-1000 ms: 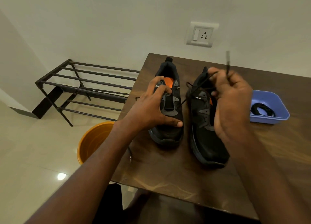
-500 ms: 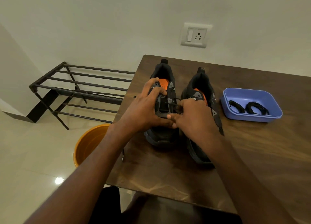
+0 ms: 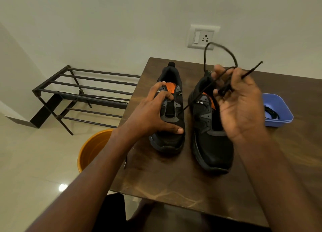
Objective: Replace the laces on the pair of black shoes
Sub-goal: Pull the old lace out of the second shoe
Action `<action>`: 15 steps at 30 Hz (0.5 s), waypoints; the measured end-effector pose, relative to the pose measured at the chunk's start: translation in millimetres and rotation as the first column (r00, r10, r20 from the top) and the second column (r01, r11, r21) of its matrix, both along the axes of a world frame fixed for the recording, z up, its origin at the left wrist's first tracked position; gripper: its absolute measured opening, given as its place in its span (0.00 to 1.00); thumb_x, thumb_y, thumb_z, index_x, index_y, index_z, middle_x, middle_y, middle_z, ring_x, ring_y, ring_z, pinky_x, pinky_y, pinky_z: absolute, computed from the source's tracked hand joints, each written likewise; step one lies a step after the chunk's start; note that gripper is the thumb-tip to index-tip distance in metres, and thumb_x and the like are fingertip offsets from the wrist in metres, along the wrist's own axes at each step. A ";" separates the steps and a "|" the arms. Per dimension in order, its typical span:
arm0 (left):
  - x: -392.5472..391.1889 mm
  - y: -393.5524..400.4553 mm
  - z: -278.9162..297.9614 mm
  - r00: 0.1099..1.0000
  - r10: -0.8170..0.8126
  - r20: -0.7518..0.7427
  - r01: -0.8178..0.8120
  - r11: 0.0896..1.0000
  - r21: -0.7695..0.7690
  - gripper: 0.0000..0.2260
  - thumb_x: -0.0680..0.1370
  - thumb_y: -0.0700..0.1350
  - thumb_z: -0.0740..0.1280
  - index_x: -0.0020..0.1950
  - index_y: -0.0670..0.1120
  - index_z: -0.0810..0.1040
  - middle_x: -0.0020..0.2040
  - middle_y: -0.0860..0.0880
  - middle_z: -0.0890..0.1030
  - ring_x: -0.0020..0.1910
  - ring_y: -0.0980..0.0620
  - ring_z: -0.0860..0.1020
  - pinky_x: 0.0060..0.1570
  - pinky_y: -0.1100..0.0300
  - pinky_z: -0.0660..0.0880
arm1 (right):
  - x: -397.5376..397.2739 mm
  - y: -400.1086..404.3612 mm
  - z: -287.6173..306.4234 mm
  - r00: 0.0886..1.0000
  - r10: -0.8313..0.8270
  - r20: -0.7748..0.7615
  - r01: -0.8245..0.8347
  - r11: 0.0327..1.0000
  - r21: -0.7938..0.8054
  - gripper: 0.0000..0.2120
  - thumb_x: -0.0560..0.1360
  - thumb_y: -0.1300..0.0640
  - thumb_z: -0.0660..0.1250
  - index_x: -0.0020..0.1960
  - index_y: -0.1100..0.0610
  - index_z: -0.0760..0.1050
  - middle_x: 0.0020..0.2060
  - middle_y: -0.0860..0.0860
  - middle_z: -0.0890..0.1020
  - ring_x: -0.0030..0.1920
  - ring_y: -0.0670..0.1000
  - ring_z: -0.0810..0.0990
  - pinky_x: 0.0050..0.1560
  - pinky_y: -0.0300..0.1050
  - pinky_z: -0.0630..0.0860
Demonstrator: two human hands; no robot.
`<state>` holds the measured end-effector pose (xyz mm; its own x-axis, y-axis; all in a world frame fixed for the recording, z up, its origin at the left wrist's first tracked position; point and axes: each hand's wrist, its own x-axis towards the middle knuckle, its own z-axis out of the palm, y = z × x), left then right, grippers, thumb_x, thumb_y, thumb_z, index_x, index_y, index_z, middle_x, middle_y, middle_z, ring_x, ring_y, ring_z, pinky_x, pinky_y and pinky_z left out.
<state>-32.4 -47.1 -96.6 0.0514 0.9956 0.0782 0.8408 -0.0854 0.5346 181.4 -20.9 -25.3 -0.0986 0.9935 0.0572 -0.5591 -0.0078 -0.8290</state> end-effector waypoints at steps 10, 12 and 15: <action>3.9 -2.7 2.0 0.993 0.037 -0.111 -0.037 0.999 0.002 0.43 0.61 0.69 0.79 0.72 0.61 0.65 0.82 0.61 0.44 0.77 0.49 0.63 0.72 0.37 0.57 | -32.5 -12.3 -37.2 -0.044 -0.182 0.982 -0.349 0.924 0.155 0.11 0.78 0.46 0.72 0.57 0.50 0.81 0.48 0.45 0.82 0.47 0.44 0.80 0.47 0.39 0.77; 4.2 -3.2 2.0 0.993 0.039 -0.107 -0.039 0.999 -0.003 0.43 0.61 0.70 0.78 0.71 0.61 0.65 0.82 0.61 0.44 0.77 0.49 0.63 0.72 0.38 0.57 | -36.8 -12.4 -36.3 -0.142 -0.100 0.985 -0.316 0.947 0.050 0.16 0.76 0.47 0.74 0.61 0.51 0.80 0.51 0.49 0.83 0.53 0.51 0.81 0.54 0.51 0.81; 4.7 -2.8 1.7 0.992 0.041 -0.118 -0.042 0.999 -0.001 0.43 0.60 0.73 0.77 0.70 0.62 0.64 0.82 0.61 0.44 0.78 0.49 0.63 0.73 0.36 0.57 | -38.7 -13.6 -30.8 -0.205 -0.107 0.973 -0.278 0.959 0.047 0.12 0.76 0.54 0.74 0.59 0.53 0.80 0.49 0.52 0.83 0.52 0.52 0.81 0.55 0.51 0.81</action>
